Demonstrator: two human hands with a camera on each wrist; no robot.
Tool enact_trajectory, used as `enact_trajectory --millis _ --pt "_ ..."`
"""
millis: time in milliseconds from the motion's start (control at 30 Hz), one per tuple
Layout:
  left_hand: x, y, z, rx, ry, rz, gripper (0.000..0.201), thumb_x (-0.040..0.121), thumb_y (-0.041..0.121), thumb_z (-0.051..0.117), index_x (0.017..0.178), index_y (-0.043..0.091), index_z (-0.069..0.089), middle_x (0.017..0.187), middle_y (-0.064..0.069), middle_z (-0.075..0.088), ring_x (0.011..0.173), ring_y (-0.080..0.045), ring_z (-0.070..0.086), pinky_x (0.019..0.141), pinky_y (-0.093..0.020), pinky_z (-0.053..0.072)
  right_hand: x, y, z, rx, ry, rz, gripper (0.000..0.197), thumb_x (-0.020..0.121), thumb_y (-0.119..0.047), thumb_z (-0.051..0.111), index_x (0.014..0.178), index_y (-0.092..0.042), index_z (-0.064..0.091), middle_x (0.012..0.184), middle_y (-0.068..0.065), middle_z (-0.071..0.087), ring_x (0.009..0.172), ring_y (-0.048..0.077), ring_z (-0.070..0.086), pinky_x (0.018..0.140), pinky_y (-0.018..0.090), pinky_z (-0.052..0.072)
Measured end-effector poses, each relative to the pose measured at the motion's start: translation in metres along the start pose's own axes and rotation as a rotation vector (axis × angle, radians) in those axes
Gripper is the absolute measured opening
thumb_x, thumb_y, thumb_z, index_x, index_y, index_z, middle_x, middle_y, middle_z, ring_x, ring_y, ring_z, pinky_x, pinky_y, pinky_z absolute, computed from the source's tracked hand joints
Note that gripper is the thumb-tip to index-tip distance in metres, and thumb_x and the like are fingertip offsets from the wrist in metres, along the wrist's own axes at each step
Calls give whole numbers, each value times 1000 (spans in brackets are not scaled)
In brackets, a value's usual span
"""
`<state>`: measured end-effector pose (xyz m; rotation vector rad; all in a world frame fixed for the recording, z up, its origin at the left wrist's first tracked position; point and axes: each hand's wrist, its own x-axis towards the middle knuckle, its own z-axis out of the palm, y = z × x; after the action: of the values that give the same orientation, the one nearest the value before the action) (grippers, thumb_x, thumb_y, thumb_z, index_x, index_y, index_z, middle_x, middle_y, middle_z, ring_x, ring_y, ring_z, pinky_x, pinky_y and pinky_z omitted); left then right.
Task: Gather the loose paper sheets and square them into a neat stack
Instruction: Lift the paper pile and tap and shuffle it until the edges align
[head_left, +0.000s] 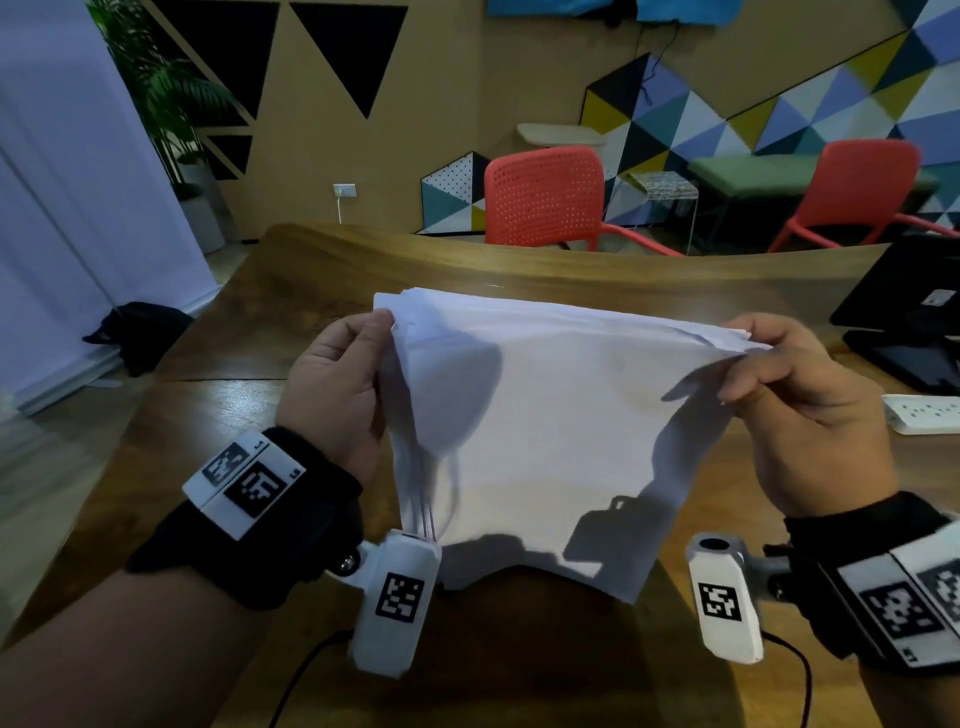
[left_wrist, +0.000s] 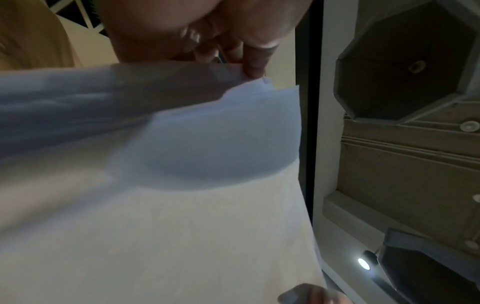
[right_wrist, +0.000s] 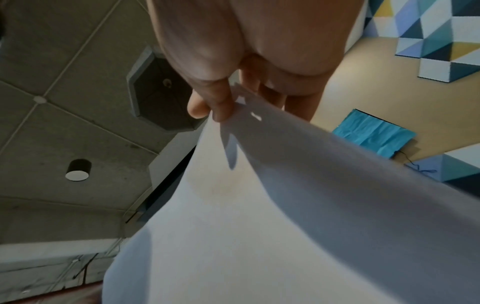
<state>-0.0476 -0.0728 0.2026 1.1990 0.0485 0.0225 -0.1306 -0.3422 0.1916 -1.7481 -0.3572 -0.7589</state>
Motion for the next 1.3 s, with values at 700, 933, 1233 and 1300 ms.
enact_trajectory --millis 700,933,1233,1300 --pt "-11 -14 -14 169 -255 325 18 81 32 54 73 28 69 113 -4 54 97 -13 57 82 -27 50 0 -11 14 -402 -24 -72 49 78 1 59 106 -39 55 106 -13 50 104 -11 46 92 8 36" --pt "-19 -20 -29 256 -536 400 48 45 62 78 85 38 66 131 -6 38 133 -43 29 97 -47 42 1 -8 17 -399 9 -55 60 78 4 58 104 -50 55 105 -24 51 104 -9 49 90 8 39" --pt "-6 -31 -25 496 -363 304 45 46 50 85 79 22 74 140 -29 37 128 -41 41 102 -60 39 1 -9 12 -79 -42 84 50 78 3 53 85 -46 65 91 -21 59 83 3 56 76 15 42" --pt "-2 -30 -20 444 -386 277 55 39 55 85 82 23 74 123 -33 54 114 -42 54 96 -57 47 1 -11 9 2 -72 94 50 77 7 52 80 -41 68 87 -21 58 81 1 54 73 14 42"
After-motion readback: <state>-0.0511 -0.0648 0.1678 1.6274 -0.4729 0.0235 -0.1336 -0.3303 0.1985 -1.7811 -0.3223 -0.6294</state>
